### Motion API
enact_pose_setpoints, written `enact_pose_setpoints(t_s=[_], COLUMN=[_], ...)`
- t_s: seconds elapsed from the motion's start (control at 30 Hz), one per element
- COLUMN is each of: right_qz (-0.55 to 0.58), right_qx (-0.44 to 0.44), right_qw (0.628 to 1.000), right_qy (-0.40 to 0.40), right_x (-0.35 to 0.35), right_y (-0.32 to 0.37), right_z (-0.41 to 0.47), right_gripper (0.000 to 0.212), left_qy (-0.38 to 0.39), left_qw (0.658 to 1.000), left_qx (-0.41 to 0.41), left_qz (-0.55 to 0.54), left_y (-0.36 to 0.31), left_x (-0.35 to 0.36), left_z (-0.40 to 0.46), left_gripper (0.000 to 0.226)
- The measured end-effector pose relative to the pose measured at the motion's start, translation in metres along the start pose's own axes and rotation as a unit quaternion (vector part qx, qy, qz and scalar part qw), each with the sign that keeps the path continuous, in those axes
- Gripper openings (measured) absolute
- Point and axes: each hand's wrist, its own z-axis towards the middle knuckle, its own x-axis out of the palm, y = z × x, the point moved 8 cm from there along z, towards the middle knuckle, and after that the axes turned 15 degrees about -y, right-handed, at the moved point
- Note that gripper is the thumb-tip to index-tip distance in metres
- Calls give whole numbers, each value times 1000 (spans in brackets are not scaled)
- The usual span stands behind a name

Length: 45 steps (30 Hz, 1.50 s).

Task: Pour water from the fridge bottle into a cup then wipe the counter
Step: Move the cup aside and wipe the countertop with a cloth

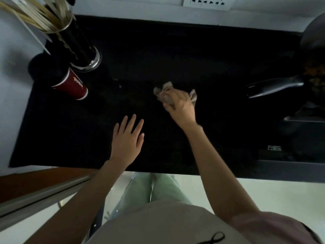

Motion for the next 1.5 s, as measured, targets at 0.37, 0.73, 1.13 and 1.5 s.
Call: enact_pose_setpoints(t_s=[0.37, 0.73, 1.13, 1.5], right_qz=[-40, 57, -44, 51], right_qx=[19, -66, 53, -51], right_qw=[998, 996, 996, 997], right_qy=[-41, 0, -60, -26], right_x=[-95, -42, -109, -79], right_y=[-90, 7, -99, 1], right_z=[-91, -85, -102, -174], right_gripper=[35, 34, 36, 25], left_qy=[12, 25, 13, -14], left_qw=[1000, 999, 1000, 999], left_qx=[25, 27, 9, 20], left_qz=[-12, 2, -18, -32], left_y=[-18, -16, -17, -15], left_x=[9, 10, 12, 13], left_z=[-25, -26, -28, -29], left_gripper=[53, 56, 57, 49])
